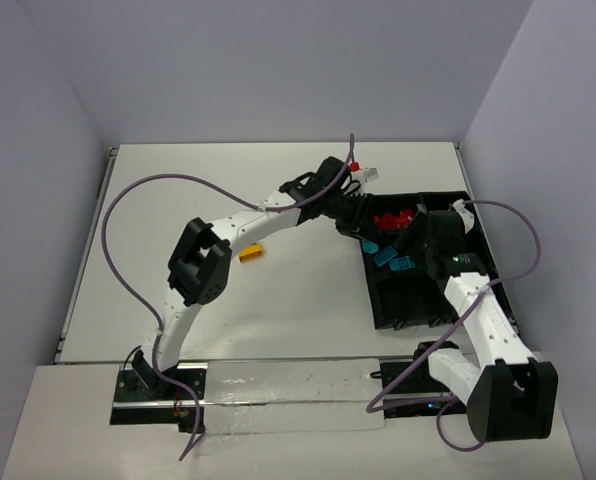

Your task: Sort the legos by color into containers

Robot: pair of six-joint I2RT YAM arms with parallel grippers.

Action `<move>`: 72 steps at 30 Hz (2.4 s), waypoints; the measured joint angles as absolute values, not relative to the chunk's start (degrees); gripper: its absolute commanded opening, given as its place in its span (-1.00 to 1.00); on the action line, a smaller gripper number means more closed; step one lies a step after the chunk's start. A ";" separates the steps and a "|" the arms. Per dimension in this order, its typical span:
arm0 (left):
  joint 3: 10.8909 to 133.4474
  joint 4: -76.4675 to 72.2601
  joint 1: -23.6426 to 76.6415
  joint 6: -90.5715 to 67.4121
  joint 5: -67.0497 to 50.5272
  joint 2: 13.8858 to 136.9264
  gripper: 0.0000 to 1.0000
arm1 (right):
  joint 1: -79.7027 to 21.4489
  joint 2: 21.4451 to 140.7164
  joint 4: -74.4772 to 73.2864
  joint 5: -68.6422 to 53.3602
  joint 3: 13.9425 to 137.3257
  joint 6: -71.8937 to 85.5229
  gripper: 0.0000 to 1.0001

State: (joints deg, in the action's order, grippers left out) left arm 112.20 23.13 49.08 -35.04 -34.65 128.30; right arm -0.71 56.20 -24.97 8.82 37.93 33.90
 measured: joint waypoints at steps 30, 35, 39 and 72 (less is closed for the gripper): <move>130.98 27.89 50.92 -33.44 -38.06 144.54 0.82 | -0.71 43.41 -27.32 16.25 37.88 33.92 0.96; 126.54 32.32 50.58 -29.01 -32.61 138.37 0.78 | -0.71 42.66 -27.29 15.72 37.87 32.98 0.95; 110.24 33.56 48.18 -27.47 -26.18 121.96 0.71 | -0.71 42.19 -27.23 14.87 37.85 32.47 0.94; 78.25 43.15 32.58 -44.97 13.96 110.73 0.96 | -0.71 34.22 -25.38 8.51 34.17 33.61 0.92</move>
State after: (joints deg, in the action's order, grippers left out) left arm 78.25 43.15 32.58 -44.97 13.96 110.73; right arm -0.71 34.22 -25.38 8.51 34.17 33.61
